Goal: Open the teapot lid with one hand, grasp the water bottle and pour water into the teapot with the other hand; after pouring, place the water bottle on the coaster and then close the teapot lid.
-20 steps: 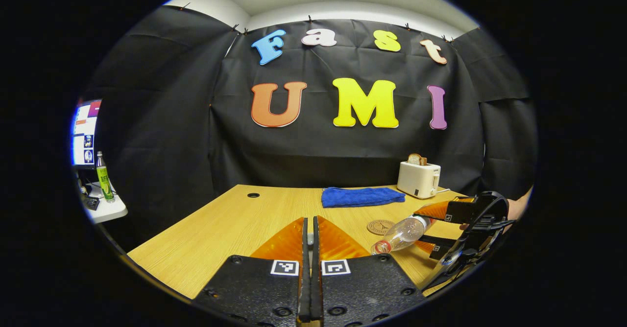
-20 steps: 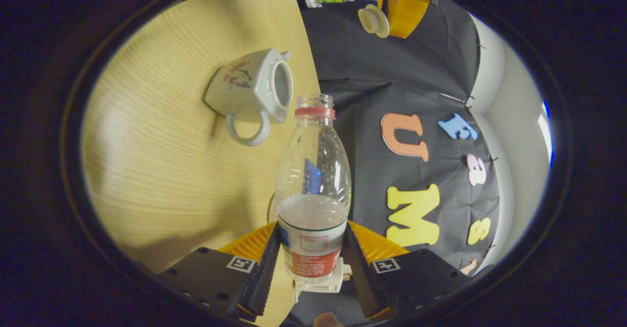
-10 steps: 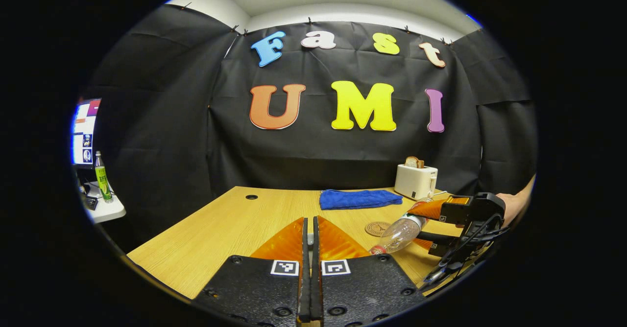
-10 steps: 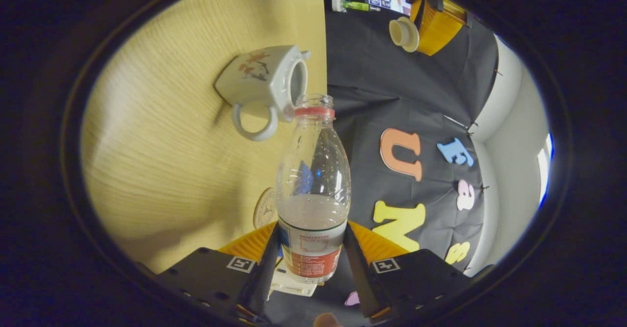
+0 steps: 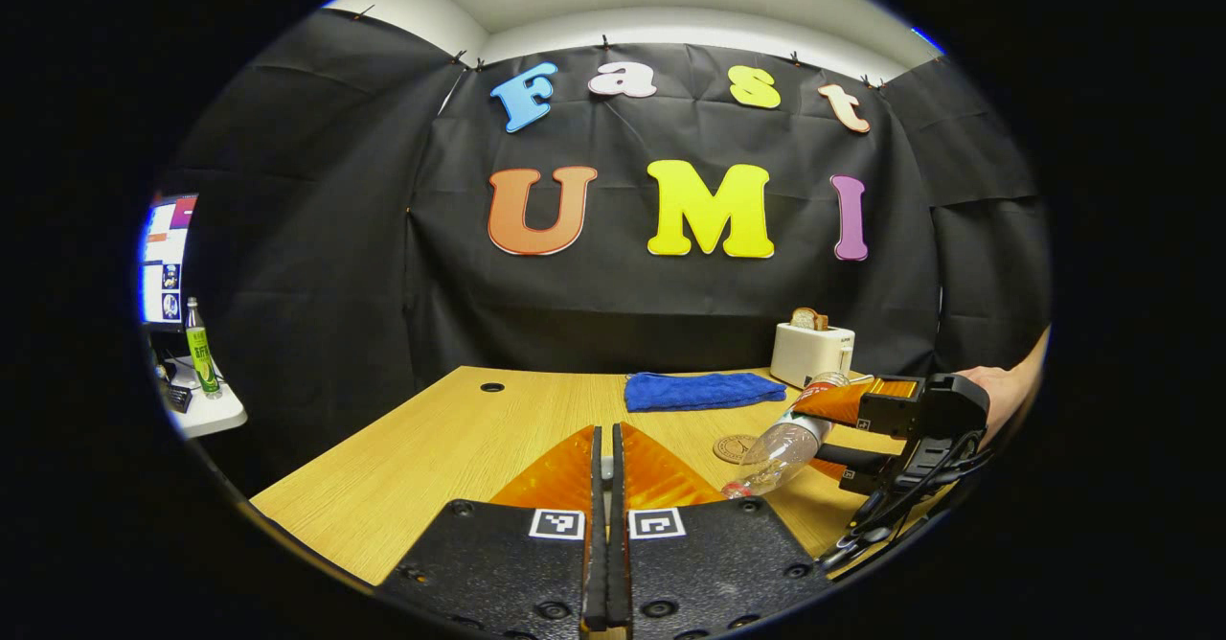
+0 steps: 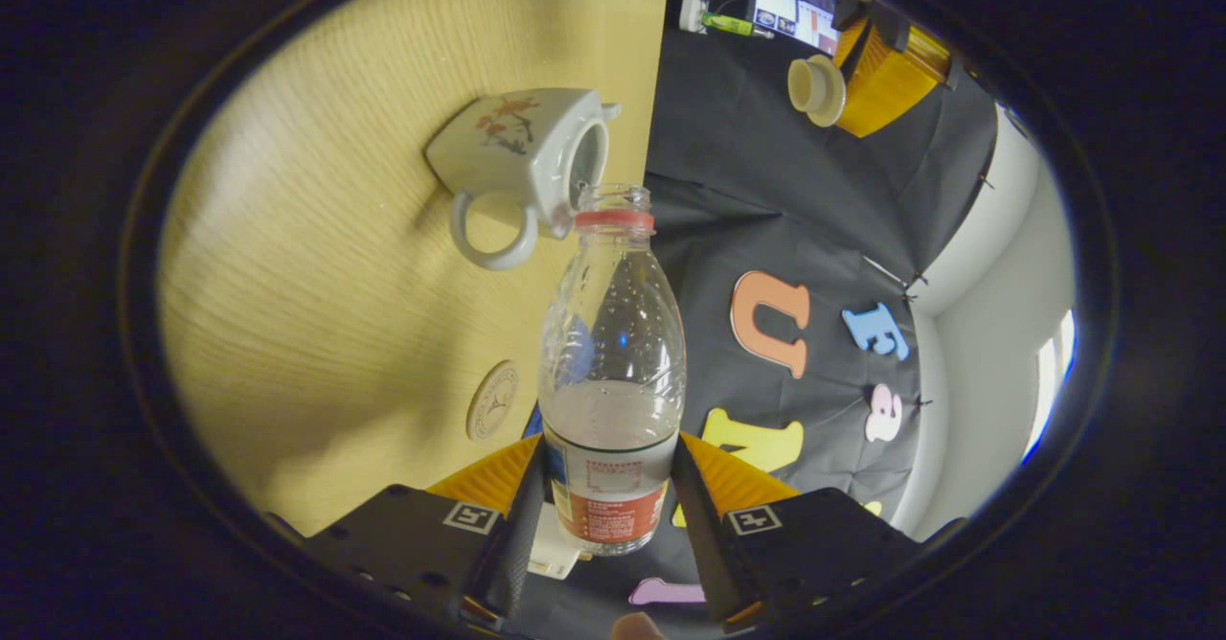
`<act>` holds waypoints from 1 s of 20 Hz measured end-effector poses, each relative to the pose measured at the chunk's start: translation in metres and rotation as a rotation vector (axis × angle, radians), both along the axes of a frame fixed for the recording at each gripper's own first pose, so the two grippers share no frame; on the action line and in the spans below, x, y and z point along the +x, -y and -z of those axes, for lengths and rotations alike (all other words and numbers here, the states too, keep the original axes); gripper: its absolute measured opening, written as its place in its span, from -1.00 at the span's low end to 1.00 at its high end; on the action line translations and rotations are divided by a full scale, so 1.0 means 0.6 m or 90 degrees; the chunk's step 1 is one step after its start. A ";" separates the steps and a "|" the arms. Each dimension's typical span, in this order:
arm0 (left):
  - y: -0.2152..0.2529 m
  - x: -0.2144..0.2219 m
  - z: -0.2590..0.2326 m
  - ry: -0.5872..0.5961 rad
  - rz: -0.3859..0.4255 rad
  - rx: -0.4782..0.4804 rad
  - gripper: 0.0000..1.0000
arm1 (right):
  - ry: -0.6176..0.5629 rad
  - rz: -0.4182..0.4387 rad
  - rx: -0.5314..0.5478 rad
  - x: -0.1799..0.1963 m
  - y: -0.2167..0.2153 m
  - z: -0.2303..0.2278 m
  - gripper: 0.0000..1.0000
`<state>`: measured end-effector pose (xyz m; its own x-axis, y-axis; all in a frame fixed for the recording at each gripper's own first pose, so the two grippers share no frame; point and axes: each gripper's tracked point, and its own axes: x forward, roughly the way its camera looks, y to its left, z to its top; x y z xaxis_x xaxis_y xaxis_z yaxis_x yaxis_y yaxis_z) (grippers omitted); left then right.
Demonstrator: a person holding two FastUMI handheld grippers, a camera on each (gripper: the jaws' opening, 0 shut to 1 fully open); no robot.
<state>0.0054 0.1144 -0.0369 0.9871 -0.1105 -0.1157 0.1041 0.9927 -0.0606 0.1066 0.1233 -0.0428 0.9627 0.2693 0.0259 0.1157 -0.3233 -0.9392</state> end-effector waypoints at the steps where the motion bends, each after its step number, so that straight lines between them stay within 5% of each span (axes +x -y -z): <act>1: 0.001 0.000 0.000 0.000 0.001 -0.001 -0.94 | 0.004 0.000 -0.005 -0.001 0.000 -0.002 0.42; 20: 0.000 -0.004 -0.008 0.007 0.005 0.001 -0.94 | 0.073 -0.028 -0.089 -0.013 -0.023 -0.045 0.41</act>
<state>0.0033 0.1142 -0.0323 0.9874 -0.1181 -0.1056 0.1124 0.9920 -0.0582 0.0989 0.1372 -0.0160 0.9426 0.3205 0.0942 0.2368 -0.4423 -0.8650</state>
